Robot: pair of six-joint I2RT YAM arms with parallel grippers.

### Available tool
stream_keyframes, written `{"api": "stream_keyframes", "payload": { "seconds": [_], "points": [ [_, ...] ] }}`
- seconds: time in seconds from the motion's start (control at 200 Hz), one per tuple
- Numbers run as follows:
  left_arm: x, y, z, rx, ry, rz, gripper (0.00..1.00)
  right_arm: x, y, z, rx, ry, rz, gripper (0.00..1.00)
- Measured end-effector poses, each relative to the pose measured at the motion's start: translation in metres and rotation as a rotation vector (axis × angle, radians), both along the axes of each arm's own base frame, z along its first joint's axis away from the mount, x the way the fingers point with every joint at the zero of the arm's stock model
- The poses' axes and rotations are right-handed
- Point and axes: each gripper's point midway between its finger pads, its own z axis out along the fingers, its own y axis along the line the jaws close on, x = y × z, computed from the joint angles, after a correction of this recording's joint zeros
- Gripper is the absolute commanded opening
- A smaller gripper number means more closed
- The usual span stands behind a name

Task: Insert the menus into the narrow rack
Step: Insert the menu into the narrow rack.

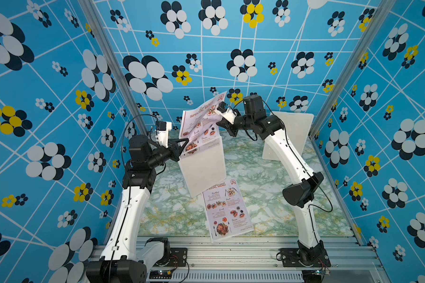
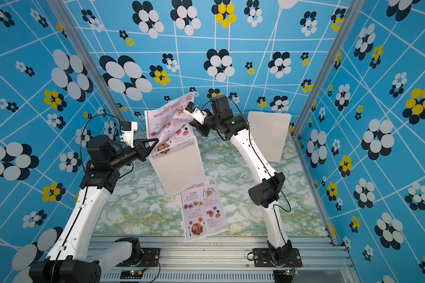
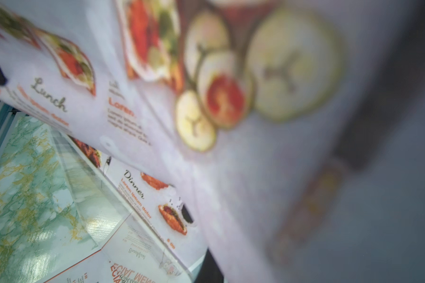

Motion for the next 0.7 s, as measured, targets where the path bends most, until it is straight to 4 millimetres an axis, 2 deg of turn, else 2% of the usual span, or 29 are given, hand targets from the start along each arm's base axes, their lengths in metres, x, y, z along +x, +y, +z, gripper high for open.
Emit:
{"api": "stream_keyframes", "payload": {
  "seconds": [0.125, 0.285, 0.5, 0.7],
  "points": [
    [-0.001, 0.0, -0.006, -0.011, 0.018, 0.001, 0.0, 0.003, -0.002, -0.001, -0.007, -0.004, -0.017, 0.08],
    [-0.001, 0.0, -0.007, -0.022, 0.025, 0.002, 0.06, 0.004, -0.003, -0.001, -0.01, -0.007, -0.026, 0.1],
    [0.0, 0.0, -0.006, -0.032, 0.027, 0.004, 0.1, 0.005, -0.004, 0.0, -0.009, -0.007, -0.027, 0.42],
    [0.0, 0.002, -0.007, -0.031, 0.034, 0.014, 0.15, 0.004, -0.015, -0.003, 0.01, 0.04, -0.036, 0.57]
  ]
}}
